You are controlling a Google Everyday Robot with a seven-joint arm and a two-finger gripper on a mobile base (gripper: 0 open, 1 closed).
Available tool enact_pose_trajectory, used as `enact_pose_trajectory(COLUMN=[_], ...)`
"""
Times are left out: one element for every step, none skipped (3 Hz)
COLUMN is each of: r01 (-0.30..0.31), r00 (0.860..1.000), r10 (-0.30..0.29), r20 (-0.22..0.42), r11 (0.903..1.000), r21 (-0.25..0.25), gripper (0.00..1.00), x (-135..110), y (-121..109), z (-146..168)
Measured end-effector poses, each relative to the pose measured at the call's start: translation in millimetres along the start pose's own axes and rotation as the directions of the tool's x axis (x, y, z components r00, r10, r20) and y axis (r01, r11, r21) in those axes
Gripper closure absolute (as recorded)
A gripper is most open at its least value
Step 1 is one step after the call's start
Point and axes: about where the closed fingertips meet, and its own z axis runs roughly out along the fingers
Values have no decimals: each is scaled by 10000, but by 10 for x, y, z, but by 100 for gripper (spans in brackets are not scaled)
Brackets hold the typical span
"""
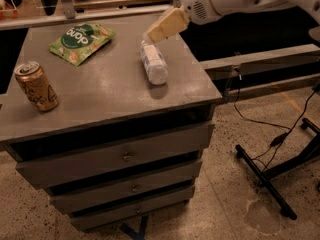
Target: Move green rice chip bag near orange can
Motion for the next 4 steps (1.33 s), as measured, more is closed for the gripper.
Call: enact_pose_trajectory(r01=[-5, -143, 43, 648], r00=[10000, 9999, 10000, 9975], r10=[5, 140, -51, -686], r20=[-4, 93, 73, 180], r11=[10000, 9992, 9935, 9845], r21=[16, 361, 1140, 1630], gripper=[0, 0, 0, 0], x=[7, 99, 323, 402], y=[-6, -28, -173, -372], z=[-10, 124, 561, 1036])
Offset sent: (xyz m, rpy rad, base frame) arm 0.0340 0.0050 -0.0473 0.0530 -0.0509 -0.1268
